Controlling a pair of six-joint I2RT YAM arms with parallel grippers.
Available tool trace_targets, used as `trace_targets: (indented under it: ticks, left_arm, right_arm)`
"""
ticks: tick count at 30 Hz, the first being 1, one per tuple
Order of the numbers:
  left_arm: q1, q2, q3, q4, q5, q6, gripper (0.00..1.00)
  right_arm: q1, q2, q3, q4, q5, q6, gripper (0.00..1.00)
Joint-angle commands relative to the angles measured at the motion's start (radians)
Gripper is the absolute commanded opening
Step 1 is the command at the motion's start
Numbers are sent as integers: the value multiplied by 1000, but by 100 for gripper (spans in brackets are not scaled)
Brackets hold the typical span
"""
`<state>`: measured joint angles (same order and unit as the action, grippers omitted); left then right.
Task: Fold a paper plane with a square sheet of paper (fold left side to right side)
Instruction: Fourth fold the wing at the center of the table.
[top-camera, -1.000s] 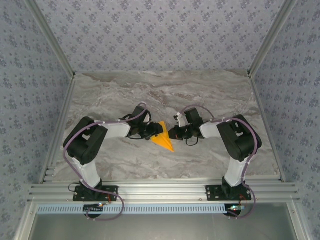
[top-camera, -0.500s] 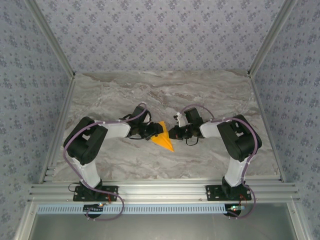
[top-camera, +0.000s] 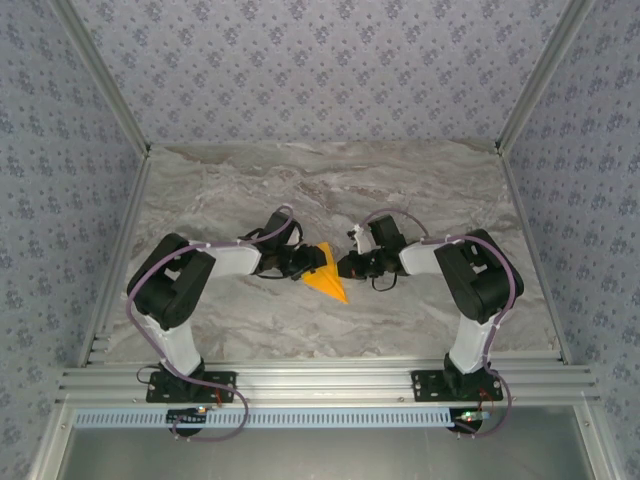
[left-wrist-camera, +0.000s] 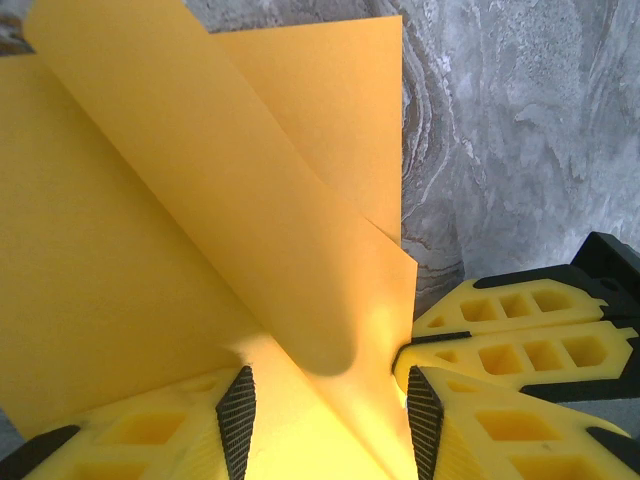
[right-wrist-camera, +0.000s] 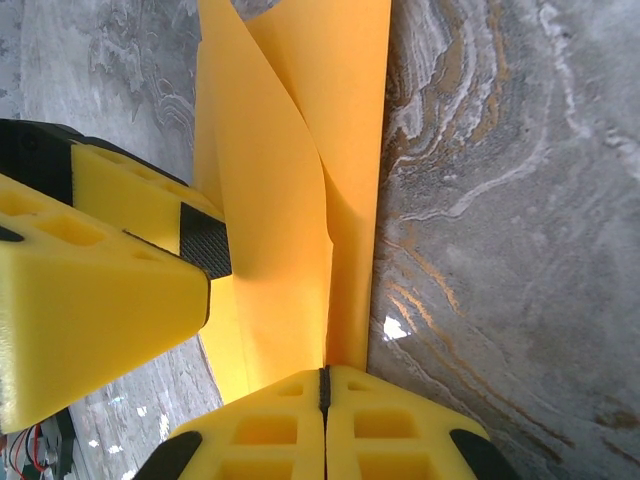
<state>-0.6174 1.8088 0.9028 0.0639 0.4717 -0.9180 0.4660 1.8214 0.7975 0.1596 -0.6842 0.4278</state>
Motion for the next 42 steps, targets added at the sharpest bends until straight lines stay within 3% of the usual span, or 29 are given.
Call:
trace_targets:
  ticks: [1, 17, 42]
  left_arm:
    - [-10, 32, 11, -27, -2, 11, 46]
    - [-11, 37, 12, -27, -2, 11, 46]
    - [-10, 40, 16, -28, 2, 12, 46]
  right_arm:
    - [-3, -18, 22, -29, 20, -17, 7]
    - [2, -47, 30, -38, 24, -14, 7]
    - [20, 33, 54, -95, 66, -44, 7]
